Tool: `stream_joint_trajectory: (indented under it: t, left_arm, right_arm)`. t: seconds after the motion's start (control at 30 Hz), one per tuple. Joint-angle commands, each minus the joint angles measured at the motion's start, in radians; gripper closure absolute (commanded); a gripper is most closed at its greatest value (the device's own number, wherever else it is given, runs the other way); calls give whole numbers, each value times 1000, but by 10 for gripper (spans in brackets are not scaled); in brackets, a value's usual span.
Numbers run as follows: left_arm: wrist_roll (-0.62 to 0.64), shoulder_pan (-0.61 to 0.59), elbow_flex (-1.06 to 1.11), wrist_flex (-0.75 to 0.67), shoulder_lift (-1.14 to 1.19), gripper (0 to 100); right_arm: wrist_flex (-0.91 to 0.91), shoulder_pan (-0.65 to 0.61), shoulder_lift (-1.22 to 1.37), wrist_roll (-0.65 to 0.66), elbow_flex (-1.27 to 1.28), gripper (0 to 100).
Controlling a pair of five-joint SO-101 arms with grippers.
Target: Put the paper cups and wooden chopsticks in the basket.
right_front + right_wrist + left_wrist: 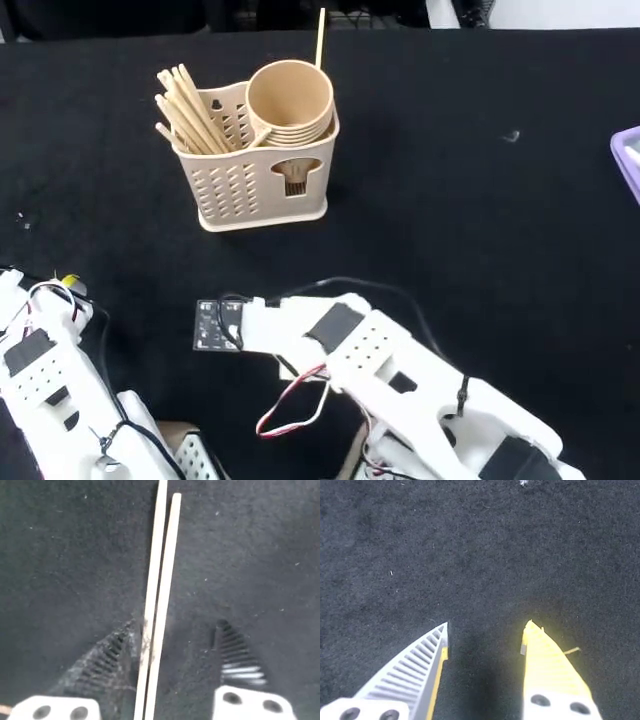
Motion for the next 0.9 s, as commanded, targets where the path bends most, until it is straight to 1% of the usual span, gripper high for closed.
stream_joint_trajectory:
  t: [0.0,0.13,0.23,0.3,0.43,0.67,0.73,0.83,0.87]
  left_arm:
    - [5,-1,-21,-15,-18,762]
    - [5,-1,-21,-15,-18,762]
    - [5,-1,-21,-15,-18,762]
    - [5,-1,-21,-15,-18,762]
    - [5,-1,-21,-15,-18,762]
    - [5,-1,-21,-15,-18,762]
    - [5,-1,-22,-15,-18,762]
    - [5,-1,-24,-12,-18,762]
    - [5,-1,-24,-12,-18,762]
  right_arm:
    - [-63,15,7,14,27,731]
    - [-123,17,7,14,45,730]
    - [-135,17,25,14,41,730]
    - [-137,17,74,14,27,730]
    - [-166,18,217,-31,-38,729]
    - [-150,46,412,-26,-179,740]
    - [-112,46,443,-6,-200,794]
    - [-60,43,469,63,-222,976]
    - [-49,43,472,66,-226,991]
